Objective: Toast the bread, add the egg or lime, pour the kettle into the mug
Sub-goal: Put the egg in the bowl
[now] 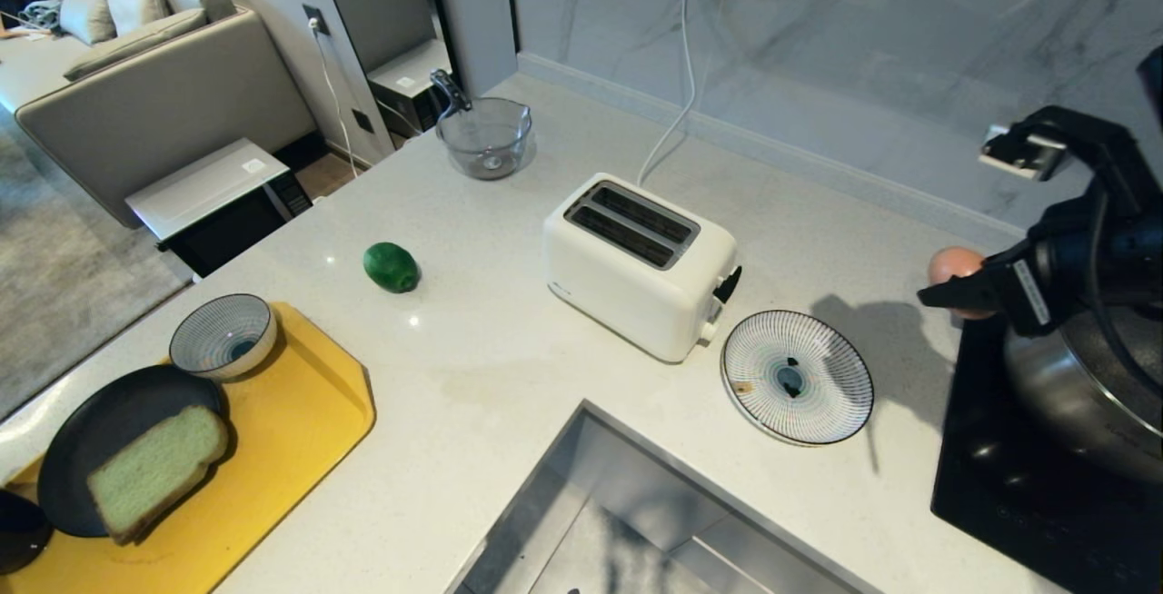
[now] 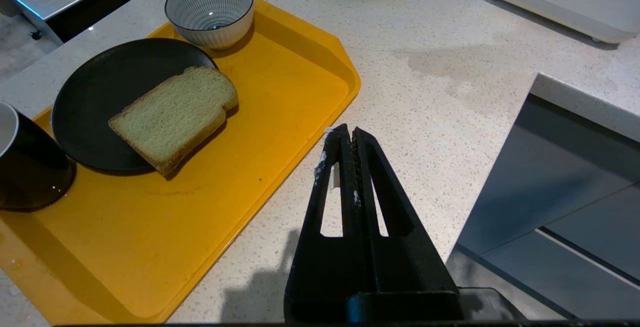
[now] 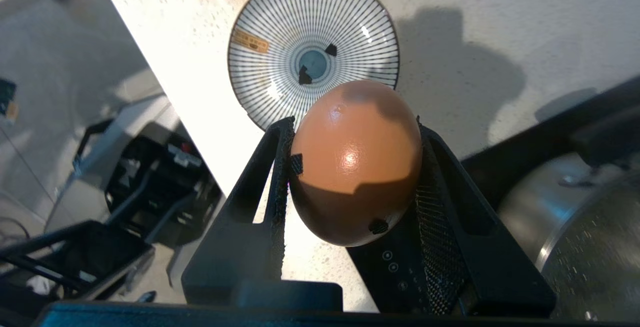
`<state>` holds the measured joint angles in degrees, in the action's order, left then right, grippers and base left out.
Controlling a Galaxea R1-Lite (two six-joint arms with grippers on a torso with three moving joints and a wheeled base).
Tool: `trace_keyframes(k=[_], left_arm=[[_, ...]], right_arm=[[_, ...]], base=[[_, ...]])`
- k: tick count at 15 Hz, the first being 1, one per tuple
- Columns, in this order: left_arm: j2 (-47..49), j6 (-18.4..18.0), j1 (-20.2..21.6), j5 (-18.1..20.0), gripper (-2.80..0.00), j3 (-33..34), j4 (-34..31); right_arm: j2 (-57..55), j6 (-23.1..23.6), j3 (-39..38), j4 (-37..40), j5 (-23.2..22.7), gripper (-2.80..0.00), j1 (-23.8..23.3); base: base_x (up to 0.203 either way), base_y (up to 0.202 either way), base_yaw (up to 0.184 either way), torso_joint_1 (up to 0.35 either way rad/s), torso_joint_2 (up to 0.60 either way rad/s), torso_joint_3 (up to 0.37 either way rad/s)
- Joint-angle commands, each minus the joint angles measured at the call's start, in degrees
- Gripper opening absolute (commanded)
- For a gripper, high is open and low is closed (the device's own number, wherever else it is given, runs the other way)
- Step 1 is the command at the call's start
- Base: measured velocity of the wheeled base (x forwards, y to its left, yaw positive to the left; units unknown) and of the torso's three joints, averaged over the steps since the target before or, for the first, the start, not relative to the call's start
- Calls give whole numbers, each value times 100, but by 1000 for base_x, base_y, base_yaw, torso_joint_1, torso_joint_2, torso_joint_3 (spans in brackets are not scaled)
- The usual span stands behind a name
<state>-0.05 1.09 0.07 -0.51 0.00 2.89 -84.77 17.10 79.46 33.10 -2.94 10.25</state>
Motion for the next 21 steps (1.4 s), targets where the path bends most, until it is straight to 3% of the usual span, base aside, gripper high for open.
trace_keyframes(k=[1,5,11,16,18,21], left_arm=[[-13,5,1,-2,-280,97,1],[-13,3,1,-2,-280,97,8],[-13,5,1,-2,-280,97,10],[-13,5,1,-2,-280,97,2],[-13,5,1,-2,-280,97,9],[-13,5,1,-2,-280,97,7]], right_arm=[[1124,-161,-248,13,35,-280,-2],[2324,-759,-650,-113,368,-280,-5],[3209,-1000,-2520,-2899,1384,-280,-11],[3400,-1252,-3870,-4860,1536,-280,-7],[3401,-1537,-3882,-4963,1624,-280,3],[3362,-1578,-4044,-4980,1841,-280,47]], base=[[0,0,0,0,0,0],[0,0,0,0,0,0],[0,0,0,0,0,0],[0,0,0,0,0,0],[0,0,0,0,0,0],[0,0,0,0,0,0]])
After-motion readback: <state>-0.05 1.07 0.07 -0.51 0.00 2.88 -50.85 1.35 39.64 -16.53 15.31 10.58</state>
